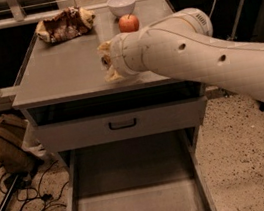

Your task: Pick orange can from middle drawer and place on counter

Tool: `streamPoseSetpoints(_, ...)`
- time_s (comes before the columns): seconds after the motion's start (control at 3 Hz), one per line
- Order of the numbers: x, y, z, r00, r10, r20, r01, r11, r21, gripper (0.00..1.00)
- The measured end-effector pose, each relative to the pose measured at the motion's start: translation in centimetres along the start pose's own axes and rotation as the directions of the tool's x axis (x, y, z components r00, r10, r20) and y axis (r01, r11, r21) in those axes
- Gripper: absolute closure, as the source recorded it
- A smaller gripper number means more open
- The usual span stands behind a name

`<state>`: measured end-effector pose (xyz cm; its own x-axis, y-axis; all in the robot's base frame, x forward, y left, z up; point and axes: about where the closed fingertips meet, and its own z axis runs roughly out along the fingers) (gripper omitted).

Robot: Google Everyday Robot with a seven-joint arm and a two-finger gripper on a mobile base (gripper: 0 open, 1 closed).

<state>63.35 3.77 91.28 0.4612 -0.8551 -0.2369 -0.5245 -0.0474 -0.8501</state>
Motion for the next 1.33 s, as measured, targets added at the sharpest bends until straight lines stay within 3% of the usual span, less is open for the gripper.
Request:
streamPoseSetpoints(0.33, 1.8, 0.7, -0.7, 0.999, 0.047, -0.017, -0.046, 0.9986, 0.028, 1.0)
streamPoseSetpoints(0.67, 2.7, 1.4, -0.2, 0.997, 0.08, -0.005, -0.08, 0.9967, 0.015, 1.0)
streamPoseSetpoints(1.33, 3.5, 0.9, 3.4, 0.997, 0.072, 0.017, -0.07, 0.9935, -0.09, 1.0)
